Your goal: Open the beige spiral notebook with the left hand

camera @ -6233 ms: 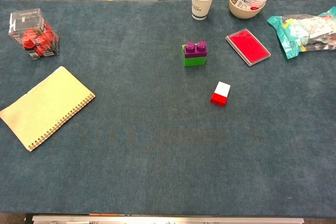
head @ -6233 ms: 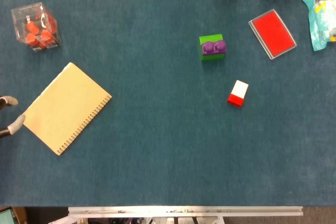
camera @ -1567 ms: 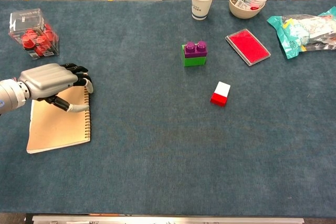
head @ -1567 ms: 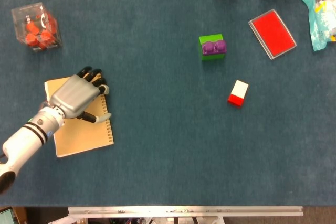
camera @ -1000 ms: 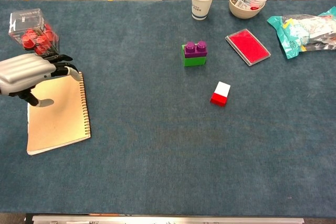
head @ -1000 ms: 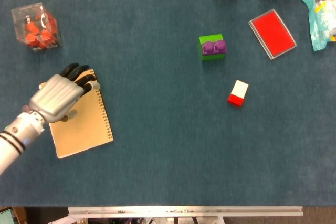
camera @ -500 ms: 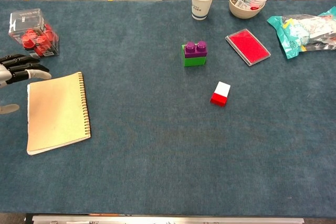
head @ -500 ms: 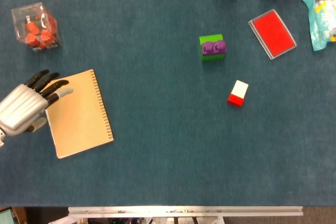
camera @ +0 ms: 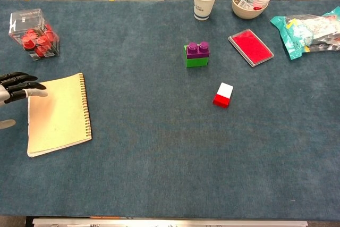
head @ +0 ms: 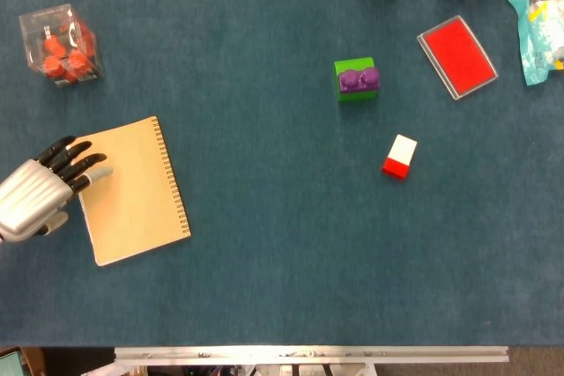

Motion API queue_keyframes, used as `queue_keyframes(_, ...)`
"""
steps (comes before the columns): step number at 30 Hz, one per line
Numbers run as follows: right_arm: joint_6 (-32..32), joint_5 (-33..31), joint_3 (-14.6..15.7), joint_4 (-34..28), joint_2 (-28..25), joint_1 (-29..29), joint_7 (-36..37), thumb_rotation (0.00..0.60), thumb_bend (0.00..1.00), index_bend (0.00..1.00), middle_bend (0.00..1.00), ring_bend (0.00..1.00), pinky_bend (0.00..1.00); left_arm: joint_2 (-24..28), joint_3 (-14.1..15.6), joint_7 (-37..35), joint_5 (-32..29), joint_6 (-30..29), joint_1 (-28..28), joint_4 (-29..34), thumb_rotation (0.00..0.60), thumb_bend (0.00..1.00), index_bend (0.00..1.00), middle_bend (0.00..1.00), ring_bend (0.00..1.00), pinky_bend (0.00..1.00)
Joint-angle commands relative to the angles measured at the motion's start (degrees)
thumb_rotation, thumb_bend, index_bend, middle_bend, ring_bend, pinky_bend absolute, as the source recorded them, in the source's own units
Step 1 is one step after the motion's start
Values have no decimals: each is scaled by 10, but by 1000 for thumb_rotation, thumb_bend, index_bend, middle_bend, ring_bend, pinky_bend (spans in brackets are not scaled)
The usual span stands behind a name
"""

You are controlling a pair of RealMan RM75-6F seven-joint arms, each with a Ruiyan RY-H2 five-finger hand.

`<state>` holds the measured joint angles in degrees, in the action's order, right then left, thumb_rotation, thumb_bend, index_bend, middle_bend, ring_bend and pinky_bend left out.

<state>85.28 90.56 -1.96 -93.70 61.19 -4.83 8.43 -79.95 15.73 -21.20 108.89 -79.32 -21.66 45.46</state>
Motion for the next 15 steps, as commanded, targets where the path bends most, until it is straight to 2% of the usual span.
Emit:
queue_keyframes(1, 0, 0, 0, -2, 0, 0, -2, 600, 392, 309, 300, 211, 291, -18, 3, -19, -5, -2, 8, -28, 600, 240, 134, 113, 28, 69)
queue_keyframes(15, 0, 0, 1, -12, 0, 0, -17, 600, 393, 309, 300, 211, 291, -58, 11, -50, -7, -3, 13, -88, 600, 240, 134, 113, 28, 69)
